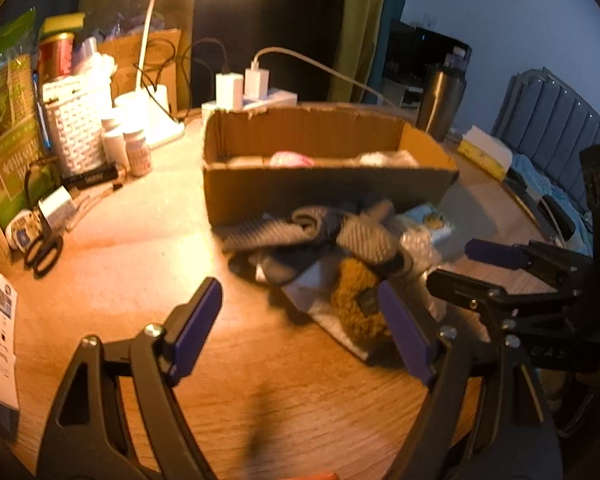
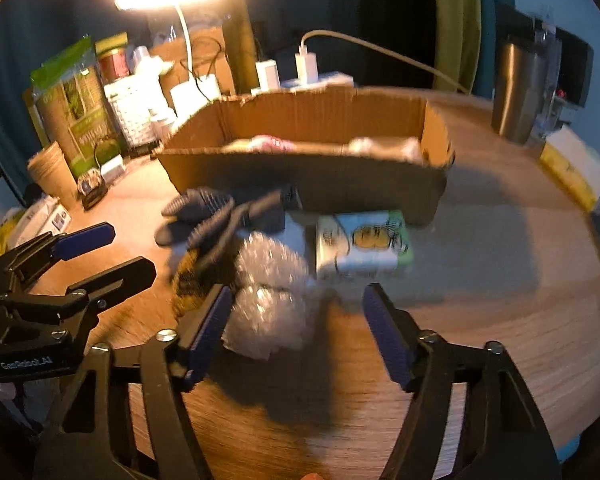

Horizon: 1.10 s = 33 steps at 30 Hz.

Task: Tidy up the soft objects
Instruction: 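Withdraw both tools from the box back toward the pile of items, then grasp a bubble-wrap bundle with the right tool while the left tool reaches the brown fuzzy ball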

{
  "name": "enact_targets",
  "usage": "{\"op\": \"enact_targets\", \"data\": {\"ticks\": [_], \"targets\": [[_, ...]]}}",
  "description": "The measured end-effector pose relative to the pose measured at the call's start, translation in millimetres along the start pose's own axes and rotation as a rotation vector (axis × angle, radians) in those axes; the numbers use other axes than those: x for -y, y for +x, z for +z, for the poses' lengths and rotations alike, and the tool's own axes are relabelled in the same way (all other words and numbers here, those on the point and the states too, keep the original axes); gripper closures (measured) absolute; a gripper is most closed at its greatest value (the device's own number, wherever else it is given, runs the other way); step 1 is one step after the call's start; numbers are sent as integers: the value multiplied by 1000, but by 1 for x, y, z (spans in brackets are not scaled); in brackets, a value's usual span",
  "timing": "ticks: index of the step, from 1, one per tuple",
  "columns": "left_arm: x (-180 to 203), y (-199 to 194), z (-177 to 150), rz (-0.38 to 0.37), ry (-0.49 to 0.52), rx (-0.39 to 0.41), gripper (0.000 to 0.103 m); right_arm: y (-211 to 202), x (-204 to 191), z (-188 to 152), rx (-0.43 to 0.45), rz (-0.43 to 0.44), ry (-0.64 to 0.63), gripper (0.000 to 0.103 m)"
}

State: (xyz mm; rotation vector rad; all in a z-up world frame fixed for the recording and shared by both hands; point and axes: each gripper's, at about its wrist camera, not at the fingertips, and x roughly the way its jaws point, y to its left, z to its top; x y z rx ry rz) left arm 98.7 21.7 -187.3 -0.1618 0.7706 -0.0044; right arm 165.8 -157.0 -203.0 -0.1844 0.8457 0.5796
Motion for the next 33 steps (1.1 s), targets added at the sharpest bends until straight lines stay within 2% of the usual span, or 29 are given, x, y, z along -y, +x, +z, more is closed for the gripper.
{"op": "enact_targets", "data": {"ticks": [3,5,10,15,24,33], "targets": [[4,4,-2,8,11,-13,21,6,4,-4,-6,35,10,35],[8,7,-1,15,16,-18,21,9,6,-5,-6,59,13,41],[21,14,0,21,44,-40,21,9,9,-10,2,128,1,67],[32,25,-1,33,50,-67,21,3,17,-14,27,152,0,70],[64,25,2,51,123,-61,21,-22,38,-16,103,162,29,71],[74,44,0,43,132,-117,22,-34,59,-22,128,158,67,71]]}}
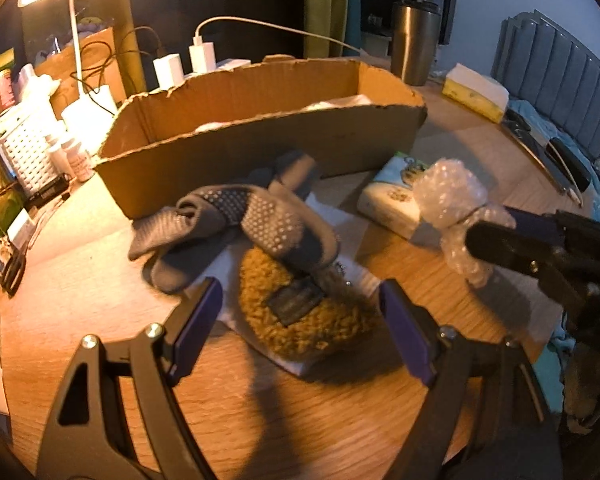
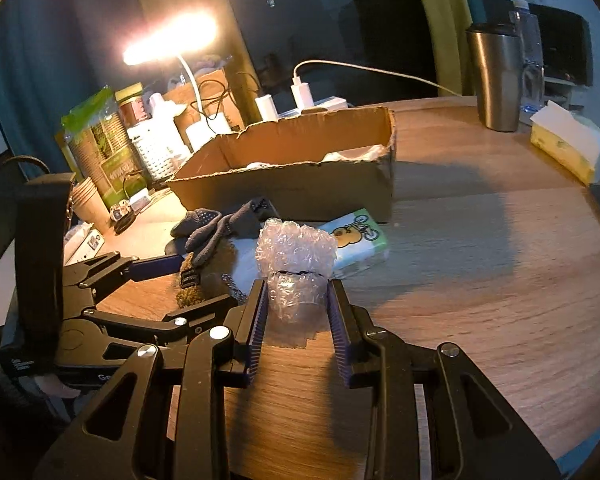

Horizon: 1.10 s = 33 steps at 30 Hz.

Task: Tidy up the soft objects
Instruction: 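Grasp a bubble-wrap bundle with the right tool while the left tool reaches the brown fuzzy ball, then close the left tool on the brown fuzzy ball and lift it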

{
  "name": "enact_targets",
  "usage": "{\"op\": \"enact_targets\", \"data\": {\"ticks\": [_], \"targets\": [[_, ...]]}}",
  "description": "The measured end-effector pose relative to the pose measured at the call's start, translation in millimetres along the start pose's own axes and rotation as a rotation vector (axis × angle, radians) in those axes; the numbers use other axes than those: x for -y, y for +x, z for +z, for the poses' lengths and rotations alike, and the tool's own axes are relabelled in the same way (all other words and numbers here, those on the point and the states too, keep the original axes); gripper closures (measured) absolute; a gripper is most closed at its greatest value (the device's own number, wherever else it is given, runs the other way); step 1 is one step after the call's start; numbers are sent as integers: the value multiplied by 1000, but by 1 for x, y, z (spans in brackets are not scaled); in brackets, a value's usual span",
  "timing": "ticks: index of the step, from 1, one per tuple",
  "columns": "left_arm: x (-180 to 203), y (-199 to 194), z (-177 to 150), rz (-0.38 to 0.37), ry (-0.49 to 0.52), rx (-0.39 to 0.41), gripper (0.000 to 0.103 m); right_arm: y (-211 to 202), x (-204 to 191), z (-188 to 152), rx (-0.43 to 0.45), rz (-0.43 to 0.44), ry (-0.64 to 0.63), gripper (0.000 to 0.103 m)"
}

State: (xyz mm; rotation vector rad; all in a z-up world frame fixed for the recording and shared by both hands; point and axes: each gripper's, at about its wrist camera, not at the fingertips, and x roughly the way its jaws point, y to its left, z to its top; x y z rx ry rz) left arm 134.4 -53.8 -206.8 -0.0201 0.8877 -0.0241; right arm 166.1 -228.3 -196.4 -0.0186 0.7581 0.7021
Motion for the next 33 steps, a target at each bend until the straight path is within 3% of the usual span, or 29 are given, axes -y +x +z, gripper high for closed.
{"op": "enact_targets", "data": {"ticks": [2,3,10,21,33], "targets": [[1,0,0,-12,3,3,30,-2,3,0,5,-1,1,71],[3,-1,0,-16,7,6,39,-2,3,0,6,-1,0,71],[13,-10,-2,-39,61,24,56,-4,-6,3,11,-2,-22,71],[15,-39,-4,-65,99,106,60,-12,-20,9,28,-24,-54,71],[1,-67,9,-68,74,179,60,-17,-33,23,41,-34,-84,71]]}}
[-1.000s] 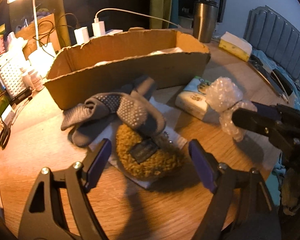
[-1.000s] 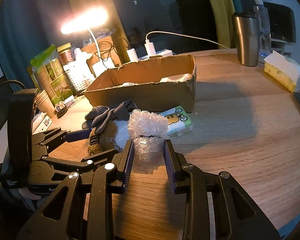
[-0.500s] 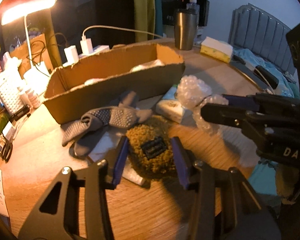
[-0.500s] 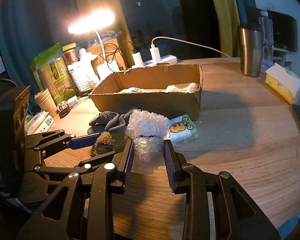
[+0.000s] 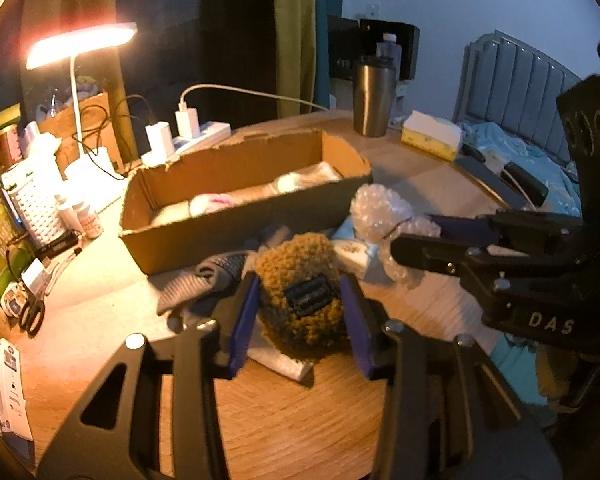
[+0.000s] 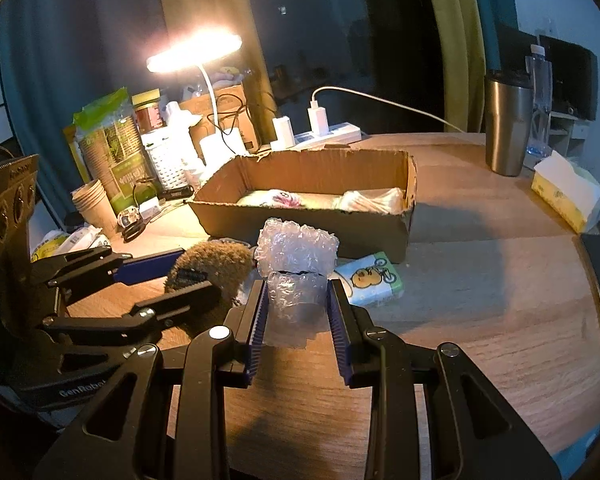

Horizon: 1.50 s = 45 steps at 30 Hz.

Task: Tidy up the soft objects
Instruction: 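Close the left tool on the brown fuzzy ball and lift it, then carry the brown ball with the left tool while the right tool carries the bubble wrap to the box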

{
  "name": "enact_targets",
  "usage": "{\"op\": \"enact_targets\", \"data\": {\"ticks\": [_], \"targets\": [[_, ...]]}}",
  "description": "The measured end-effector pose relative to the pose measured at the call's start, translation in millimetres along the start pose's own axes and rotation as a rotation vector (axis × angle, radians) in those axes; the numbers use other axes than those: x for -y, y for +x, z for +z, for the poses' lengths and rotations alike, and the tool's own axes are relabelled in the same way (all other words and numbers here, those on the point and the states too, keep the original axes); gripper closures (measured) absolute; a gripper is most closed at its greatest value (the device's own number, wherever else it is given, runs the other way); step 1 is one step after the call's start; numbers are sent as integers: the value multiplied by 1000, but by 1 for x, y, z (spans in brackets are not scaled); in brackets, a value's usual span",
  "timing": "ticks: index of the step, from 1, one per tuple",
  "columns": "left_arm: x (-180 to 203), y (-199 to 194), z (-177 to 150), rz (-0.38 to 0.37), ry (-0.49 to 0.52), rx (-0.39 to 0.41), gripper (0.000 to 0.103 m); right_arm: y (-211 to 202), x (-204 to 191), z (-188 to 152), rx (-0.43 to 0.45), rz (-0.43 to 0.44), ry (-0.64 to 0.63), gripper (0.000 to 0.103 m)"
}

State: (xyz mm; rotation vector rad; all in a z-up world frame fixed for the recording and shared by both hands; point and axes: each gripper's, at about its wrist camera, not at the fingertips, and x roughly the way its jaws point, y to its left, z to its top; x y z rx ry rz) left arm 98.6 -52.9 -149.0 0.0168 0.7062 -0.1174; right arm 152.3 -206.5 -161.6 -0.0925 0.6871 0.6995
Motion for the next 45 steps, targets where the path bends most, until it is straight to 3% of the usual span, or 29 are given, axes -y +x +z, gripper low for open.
{"op": "enact_targets", "data": {"ticks": [26,45], "targets": [[-47,-19,49,-1,-63,105,60,9,-14,58,20,-40,-53,71],[-80,-1,89,17,-81,150,60,33,-6,103,8,-68,-69,71]]}}
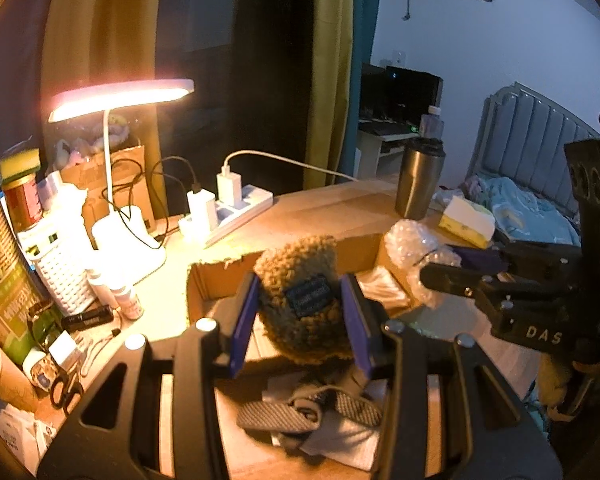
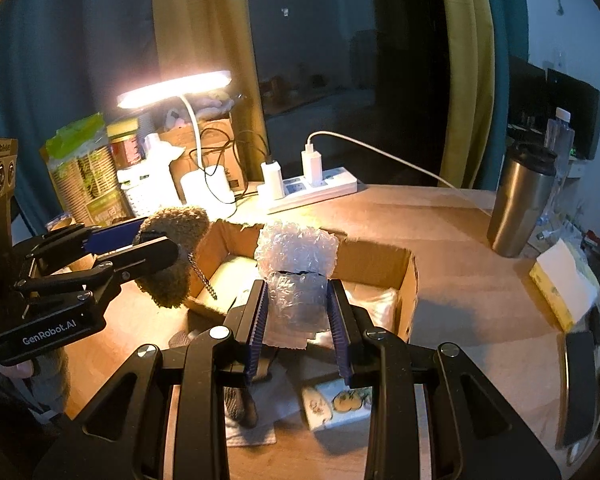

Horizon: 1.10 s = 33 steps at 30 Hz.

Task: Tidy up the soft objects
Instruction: 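Carry the brown ball with the left tool while the right tool carries the bubble wrap to the box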

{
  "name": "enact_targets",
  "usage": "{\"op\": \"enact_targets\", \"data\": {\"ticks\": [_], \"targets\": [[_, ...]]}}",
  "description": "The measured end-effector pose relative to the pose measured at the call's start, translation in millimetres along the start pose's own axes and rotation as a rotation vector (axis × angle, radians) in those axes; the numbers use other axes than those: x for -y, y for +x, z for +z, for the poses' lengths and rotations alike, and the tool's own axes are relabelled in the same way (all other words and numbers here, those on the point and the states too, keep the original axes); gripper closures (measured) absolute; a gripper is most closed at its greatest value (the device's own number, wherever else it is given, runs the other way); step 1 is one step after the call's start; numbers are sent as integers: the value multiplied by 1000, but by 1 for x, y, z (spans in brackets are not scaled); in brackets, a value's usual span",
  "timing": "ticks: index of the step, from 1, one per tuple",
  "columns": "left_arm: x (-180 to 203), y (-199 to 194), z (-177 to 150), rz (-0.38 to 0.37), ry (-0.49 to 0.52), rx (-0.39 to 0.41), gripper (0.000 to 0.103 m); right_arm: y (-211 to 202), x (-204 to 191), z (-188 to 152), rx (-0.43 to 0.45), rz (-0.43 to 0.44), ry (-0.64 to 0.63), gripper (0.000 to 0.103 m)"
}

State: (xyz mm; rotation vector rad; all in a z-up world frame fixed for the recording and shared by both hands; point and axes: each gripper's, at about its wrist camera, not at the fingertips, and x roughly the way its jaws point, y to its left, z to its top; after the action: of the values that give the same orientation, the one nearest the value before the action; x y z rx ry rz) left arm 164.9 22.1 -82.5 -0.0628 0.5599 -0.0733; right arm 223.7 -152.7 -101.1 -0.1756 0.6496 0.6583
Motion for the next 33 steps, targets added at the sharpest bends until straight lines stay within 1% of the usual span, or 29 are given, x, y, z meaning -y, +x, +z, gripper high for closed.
{"op": "enact_targets", "data": {"ticks": [6,11,17,27,33], "targets": [[-10,13,8,7,-19,-2,60,13,7,12,-12,-3,-1,71],[-23,32,9,12,-45,-26,60,33,14,14,-42,-4,3,71],[-36,58,6,10,-77,-91,60,60,19,16,-96,4,15,71],[-54,91,-7,50,-101,-155,60,101,18,16,-165,40,17,71],[-65,107,-17,94,-118,-211,59,126,17,11,-209,69,22,71]]}}
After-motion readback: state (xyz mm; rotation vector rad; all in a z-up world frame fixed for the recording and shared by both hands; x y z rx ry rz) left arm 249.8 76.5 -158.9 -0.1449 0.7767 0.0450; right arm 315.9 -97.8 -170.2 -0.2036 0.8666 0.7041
